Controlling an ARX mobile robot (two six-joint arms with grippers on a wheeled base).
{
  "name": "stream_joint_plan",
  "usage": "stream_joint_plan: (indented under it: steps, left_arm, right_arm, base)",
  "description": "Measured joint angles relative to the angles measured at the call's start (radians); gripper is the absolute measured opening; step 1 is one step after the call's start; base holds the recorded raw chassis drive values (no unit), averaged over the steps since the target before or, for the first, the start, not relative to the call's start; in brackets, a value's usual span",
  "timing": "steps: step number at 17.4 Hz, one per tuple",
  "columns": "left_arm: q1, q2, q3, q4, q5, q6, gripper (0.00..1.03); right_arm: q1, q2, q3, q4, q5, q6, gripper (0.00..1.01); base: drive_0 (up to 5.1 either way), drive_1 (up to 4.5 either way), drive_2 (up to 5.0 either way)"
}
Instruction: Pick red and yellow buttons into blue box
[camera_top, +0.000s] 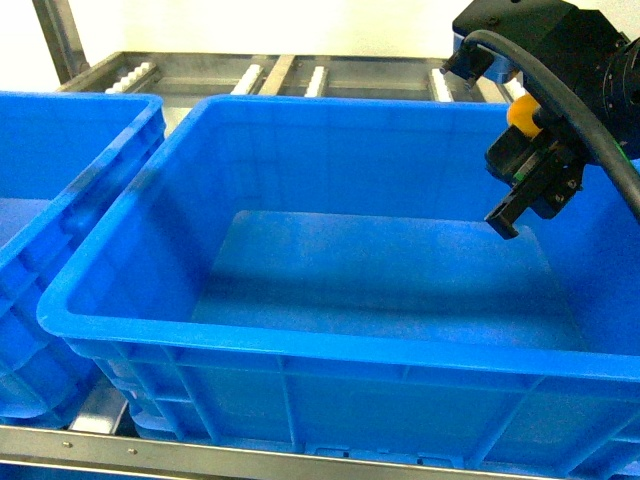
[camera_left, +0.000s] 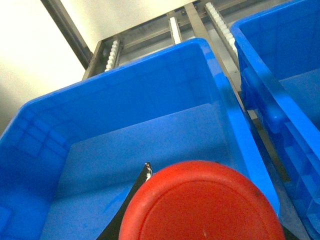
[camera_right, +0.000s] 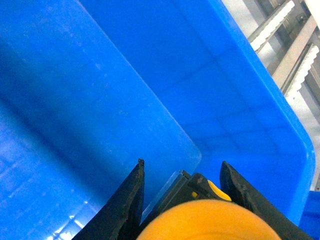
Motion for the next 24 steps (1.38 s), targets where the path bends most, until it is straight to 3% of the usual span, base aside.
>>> stream_joint_plan:
  steps: [8,9,13,14,24]
  left_arm:
    - [0.000,0.000,0.000,0.000,0.000,0.000,0.25]
    - [0.000,0.000,0.000,0.000,0.000,0.000,0.25]
    - [0.000,0.000,0.000,0.000,0.000,0.000,0.25]
    - [0.000,0.000,0.000,0.000,0.000,0.000,0.25]
    - [0.000,0.000,0.000,0.000,0.000,0.000,0.25]
  right_arm:
    - [-0.013,0.031,0.011,-0.011,0.020,-0.010,0.39]
    - [-0.013,0.031,0.011,-0.010,0.020,-0.013,0.45]
    - [-0.013,0.031,0.011,-0.008,0.020,-0.014,0.93]
    - [-0.013,0.031,0.011,-0.008,0.020,-0.014,1.00]
    - [-0.013,0.031,0.011,-0.008,0.020,-0.014,0.98]
  base:
    - [0.0,0.00,0.0]
    - [0.0,0.00,0.0]
    - [0.0,0.00,0.0]
    - [0.0,0.00,0.0]
    - [0.0,0.00,0.0]
